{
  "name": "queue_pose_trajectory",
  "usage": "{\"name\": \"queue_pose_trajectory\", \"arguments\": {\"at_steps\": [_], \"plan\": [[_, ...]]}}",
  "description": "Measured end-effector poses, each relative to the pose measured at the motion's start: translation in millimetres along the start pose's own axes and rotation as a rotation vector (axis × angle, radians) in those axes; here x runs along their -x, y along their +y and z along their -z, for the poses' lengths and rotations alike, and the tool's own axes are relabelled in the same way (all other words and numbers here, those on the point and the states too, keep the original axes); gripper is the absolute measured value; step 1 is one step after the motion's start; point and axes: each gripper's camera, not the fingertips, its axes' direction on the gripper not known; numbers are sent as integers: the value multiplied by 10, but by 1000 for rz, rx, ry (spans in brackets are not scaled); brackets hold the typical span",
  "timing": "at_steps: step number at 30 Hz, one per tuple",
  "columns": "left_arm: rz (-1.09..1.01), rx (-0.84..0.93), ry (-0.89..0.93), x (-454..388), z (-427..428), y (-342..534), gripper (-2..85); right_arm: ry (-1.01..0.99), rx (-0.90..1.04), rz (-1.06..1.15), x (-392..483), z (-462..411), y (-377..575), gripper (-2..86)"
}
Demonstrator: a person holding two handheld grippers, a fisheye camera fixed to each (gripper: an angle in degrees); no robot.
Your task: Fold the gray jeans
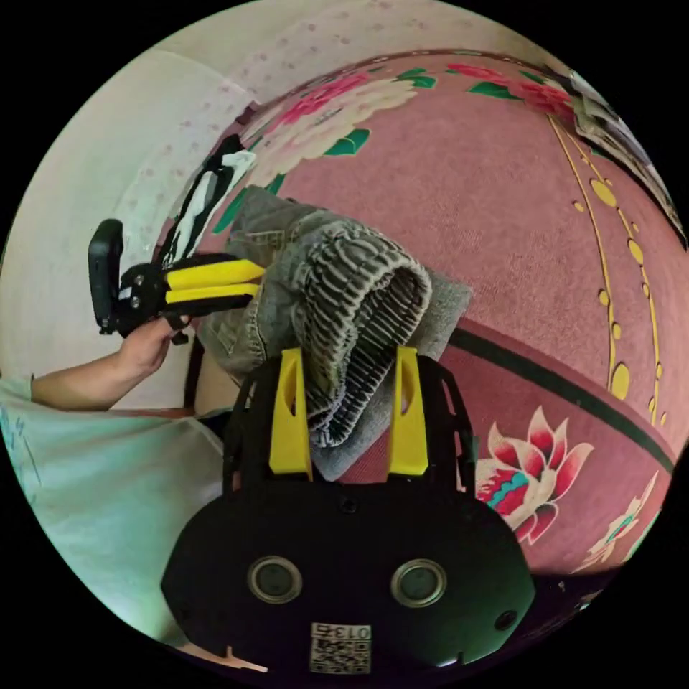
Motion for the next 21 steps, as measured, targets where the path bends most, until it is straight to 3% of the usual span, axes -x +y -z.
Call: {"name": "queue_pose_trajectory", "arguments": {"at_steps": [3, 5, 8, 13, 16, 19, 21], "plan": [[-72, -7, -4, -217, 117, -198, 11, -47, 16, -32, -88, 181, 16, 78], [-137, -111, -136, -472, 367, -247, 3, 0, -62, 53, 48, 513, 226, 44], [-114, -49, -286, -644, 105, -313, -1, -33, -70, 4, -65, 532, 445, 36], [-198, -6, -352, -762, 50, -498, -3, 99, 9, 76, -24, 490, 509, 31], [-2, -121, -222, -452, 393, -523, -3, 235, 17, 121, 129, 583, 706, 36], [237, -157, -148, 21, 574, -426, -2, 89, -6, 74, -16, 672, 821, 56], [327, -175, -140, 316, 702, -338, 0, 146, -40, 69, 37, 933, 855, 64]]}}
